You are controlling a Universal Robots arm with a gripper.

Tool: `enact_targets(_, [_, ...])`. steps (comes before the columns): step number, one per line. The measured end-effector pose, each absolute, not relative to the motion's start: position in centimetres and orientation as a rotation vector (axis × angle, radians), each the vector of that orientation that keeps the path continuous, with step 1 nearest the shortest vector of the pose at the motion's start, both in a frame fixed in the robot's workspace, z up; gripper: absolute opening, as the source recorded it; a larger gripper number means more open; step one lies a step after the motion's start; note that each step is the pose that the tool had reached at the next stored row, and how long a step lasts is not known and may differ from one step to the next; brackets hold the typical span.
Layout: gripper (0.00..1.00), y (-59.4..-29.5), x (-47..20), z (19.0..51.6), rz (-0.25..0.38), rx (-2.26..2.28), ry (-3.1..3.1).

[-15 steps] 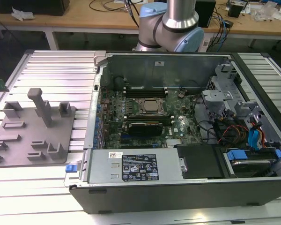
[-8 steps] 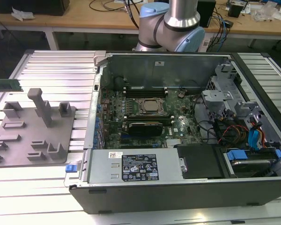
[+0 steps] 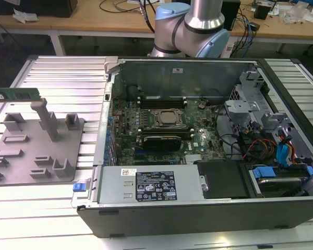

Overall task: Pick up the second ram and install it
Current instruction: 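Pick up the second ram and move it above second insertion slot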

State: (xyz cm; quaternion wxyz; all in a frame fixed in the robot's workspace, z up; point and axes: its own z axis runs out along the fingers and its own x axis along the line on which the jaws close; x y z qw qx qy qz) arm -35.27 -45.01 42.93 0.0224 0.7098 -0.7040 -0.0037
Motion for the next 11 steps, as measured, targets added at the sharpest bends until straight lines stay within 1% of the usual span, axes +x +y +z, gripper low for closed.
enact_targets(11, [0.09,-45.0,-31.1,42.9,-0.011,2.199,-2.181])
